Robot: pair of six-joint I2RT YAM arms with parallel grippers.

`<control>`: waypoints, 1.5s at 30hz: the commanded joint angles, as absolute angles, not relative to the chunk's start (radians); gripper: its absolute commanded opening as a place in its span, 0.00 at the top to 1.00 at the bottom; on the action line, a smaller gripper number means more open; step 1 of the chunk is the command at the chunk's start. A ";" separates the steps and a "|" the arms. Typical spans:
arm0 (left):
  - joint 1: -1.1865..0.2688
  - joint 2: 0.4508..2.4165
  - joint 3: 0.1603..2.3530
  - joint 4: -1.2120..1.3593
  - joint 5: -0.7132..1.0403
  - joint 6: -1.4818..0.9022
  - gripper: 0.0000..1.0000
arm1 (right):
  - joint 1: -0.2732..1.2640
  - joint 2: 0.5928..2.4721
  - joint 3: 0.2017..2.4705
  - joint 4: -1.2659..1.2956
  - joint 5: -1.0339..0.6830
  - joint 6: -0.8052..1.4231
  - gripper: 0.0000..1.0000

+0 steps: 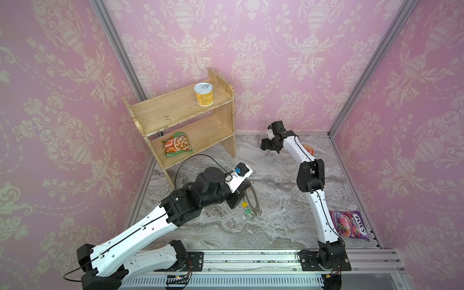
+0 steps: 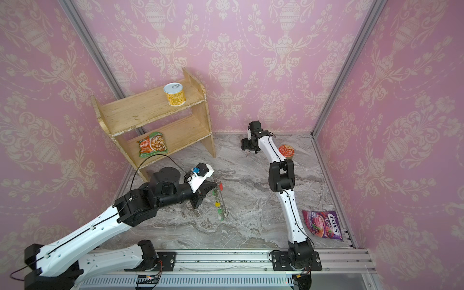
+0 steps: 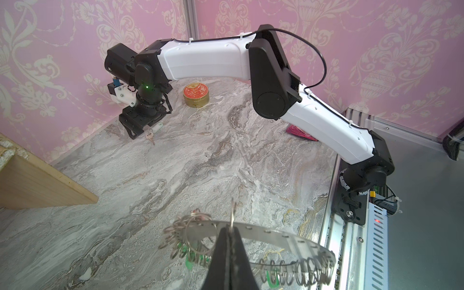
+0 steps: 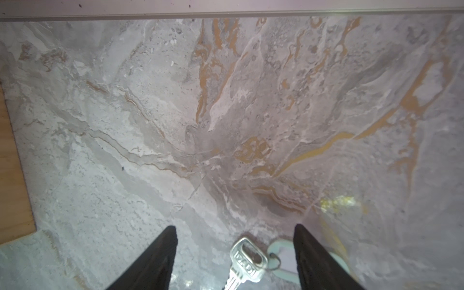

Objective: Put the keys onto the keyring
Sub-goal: 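Lower the right gripper onto the white-tagged key and close on its ring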

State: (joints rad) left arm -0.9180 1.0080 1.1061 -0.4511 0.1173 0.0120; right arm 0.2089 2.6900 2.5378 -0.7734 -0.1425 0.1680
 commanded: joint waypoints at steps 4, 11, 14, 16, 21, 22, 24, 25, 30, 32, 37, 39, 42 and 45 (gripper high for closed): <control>-0.906 1.007 1.110 -0.410 0.138 -0.006 1.00 | 0.203 2.731 2.594 -0.882 -0.173 0.129 0.26; -0.907 1.015 1.117 -0.402 0.150 -0.006 1.00 | 0.213 2.681 2.522 -0.933 -0.156 0.110 0.32; -0.907 1.013 1.118 -0.400 0.152 -0.007 1.00 | 0.228 2.656 2.491 -0.962 -0.135 0.097 0.33; -0.907 1.012 1.117 -0.399 0.153 -0.008 1.00 | 0.231 2.638 2.459 -0.964 -0.140 0.097 0.33; -0.907 1.011 1.117 -0.395 0.159 -0.005 1.00 | 0.235 2.582 2.372 -0.908 -0.124 0.105 0.37; -0.907 1.010 1.116 -0.397 0.159 -0.005 1.00 | 0.235 2.571 2.354 -0.890 -0.115 0.105 0.37; -0.907 1.007 1.115 -0.397 0.157 -0.005 1.00 | 0.236 2.562 2.347 -0.873 -0.096 0.106 0.39; -0.907 1.005 1.113 -0.397 0.154 -0.005 1.00 | 0.235 2.562 2.352 -0.871 -0.087 0.107 0.42; -0.906 0.999 1.108 -0.397 0.147 -0.006 1.00 | 0.238 2.556 2.353 -0.850 -0.049 0.113 0.51; -0.907 0.999 1.108 -0.397 0.146 -0.006 1.00 | 0.241 2.551 2.350 -0.842 -0.037 0.109 0.53; -0.905 1.005 1.109 -0.394 0.147 0.000 1.00 | 0.253 2.548 2.347 -0.838 -0.011 0.097 0.58; -0.905 1.008 1.110 -0.393 0.146 0.000 1.00 | 0.257 2.544 2.340 -0.833 0.000 0.093 0.61; -0.905 1.008 1.110 -0.393 0.147 -0.001 1.00 | 0.262 2.542 2.338 -0.833 0.010 0.089 0.66; -0.905 1.008 1.112 -0.394 0.147 0.000 1.00 | 0.263 2.540 2.334 -0.831 0.020 0.088 0.71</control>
State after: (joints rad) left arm -0.9127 1.0210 1.1061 -0.4431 0.1326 0.0086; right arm 0.2577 2.5851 2.3505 -0.8268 -0.0059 0.0975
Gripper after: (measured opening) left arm 0.043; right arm 0.301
